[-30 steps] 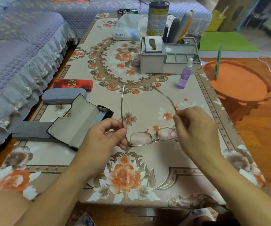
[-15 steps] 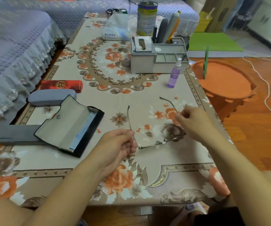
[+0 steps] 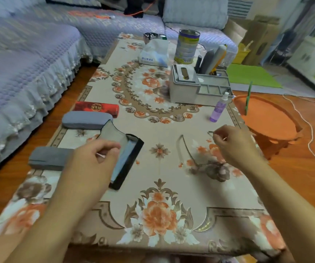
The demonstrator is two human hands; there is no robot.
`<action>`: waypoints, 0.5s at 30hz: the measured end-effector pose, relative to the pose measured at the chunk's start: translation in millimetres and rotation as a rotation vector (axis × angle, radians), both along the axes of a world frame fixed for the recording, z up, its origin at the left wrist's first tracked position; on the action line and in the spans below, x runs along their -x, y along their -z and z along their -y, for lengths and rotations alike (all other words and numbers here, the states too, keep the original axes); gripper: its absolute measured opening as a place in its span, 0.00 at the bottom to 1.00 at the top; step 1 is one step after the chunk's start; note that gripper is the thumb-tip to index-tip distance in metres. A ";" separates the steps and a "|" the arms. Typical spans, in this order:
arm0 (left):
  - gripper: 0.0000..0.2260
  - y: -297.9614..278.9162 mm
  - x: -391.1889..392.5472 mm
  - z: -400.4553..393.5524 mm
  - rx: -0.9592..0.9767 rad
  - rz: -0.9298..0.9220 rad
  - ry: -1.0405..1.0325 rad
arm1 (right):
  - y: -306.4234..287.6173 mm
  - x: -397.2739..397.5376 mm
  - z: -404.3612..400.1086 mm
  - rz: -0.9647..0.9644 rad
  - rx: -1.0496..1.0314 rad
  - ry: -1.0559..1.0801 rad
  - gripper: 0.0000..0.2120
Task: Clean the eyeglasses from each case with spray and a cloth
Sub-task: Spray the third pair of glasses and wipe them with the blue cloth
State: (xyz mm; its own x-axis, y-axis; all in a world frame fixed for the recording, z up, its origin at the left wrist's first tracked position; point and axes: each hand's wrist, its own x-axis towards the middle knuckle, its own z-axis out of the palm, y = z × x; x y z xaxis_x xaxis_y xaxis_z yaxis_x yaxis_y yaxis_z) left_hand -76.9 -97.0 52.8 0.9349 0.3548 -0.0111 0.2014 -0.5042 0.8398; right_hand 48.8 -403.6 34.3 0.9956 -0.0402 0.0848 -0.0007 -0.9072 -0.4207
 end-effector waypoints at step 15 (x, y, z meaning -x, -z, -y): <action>0.05 49.9 -12.5 -87.2 -0.323 -0.222 -0.072 | 21.6 -10.6 -240.9 -0.125 0.645 -1.149 0.09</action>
State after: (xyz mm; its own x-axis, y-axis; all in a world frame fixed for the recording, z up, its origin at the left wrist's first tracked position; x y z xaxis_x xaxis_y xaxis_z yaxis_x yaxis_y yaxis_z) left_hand -64.3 -9.8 2.8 0.8948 0.4380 -0.0869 0.4046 -0.7131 0.5725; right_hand 59.4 -162.7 12.7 0.4377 0.8389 -0.3234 0.8909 -0.4532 0.0302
